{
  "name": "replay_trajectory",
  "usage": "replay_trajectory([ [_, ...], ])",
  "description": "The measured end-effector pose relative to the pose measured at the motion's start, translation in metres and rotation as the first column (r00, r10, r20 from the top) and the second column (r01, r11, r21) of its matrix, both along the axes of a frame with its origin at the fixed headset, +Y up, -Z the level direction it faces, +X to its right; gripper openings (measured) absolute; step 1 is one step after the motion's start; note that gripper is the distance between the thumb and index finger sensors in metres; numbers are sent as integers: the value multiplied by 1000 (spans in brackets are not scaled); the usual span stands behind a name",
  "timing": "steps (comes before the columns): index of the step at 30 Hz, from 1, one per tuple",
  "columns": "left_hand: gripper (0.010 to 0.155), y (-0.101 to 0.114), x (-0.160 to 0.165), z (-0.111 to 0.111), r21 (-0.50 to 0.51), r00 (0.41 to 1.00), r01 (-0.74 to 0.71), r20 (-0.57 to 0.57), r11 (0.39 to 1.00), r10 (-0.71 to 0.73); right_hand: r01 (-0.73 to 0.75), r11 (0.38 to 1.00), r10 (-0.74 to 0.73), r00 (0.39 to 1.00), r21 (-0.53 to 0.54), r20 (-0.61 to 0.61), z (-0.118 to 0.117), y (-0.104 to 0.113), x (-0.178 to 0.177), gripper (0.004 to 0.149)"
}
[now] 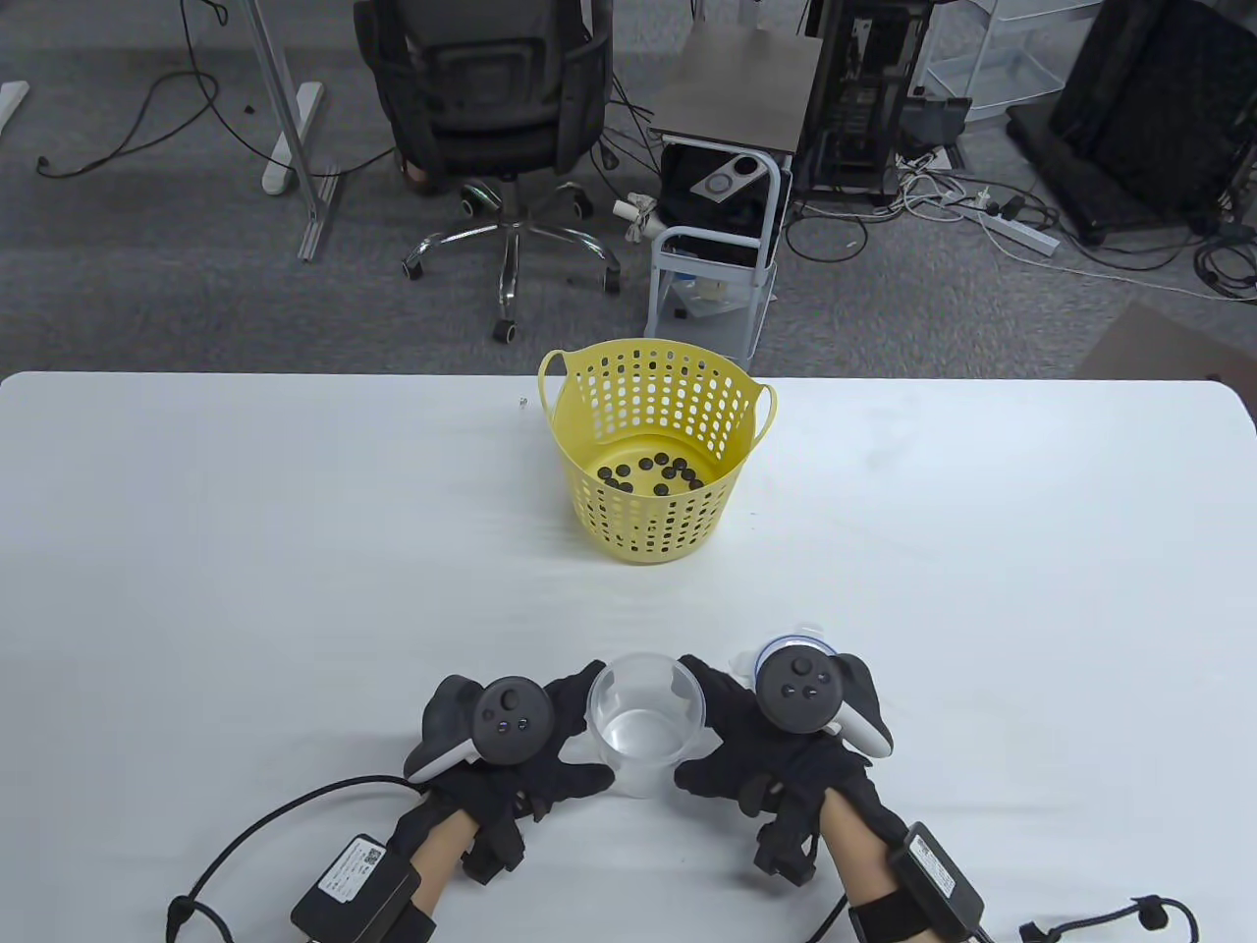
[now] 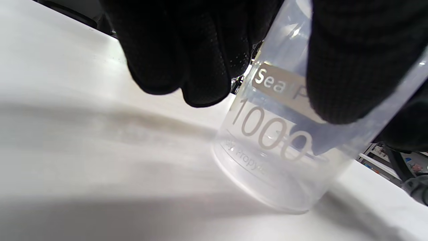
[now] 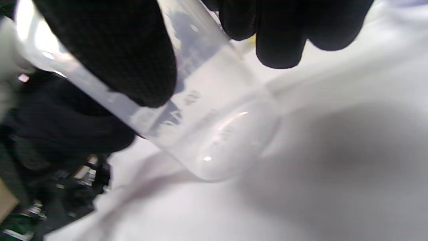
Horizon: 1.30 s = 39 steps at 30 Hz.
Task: Pour Go stones into a laundry basket
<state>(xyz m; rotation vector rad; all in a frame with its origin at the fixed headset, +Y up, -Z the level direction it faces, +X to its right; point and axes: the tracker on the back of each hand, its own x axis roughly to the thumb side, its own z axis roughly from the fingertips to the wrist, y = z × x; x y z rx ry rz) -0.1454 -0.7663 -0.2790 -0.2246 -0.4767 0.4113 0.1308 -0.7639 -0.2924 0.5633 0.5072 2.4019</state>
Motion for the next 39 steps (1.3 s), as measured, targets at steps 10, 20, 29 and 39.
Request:
replay_trajectory([
  [10, 87, 10, -45, -6, 16, 968, 66, -246, 998, -60, -434, 890, 313, 807, 142, 501, -21, -11, 68, 105],
  [20, 79, 10, -54, -10, -31, 947, 116, -297, 993, -120, -539, 840, 469, 774, 55, 425, -29, -37, 51, 109],
  [29, 77, 7, -50, -11, -61, 952, 124, -272, 990, -136, -425, 894, 319, 825, 140, 466, -28, -22, 48, 104],
  [39, 76, 8, -47, -13, -70, 950, 143, -270, 987, -156, -143, 872, -68, 912, 468, 405, 0, 50, 36, 97],
])
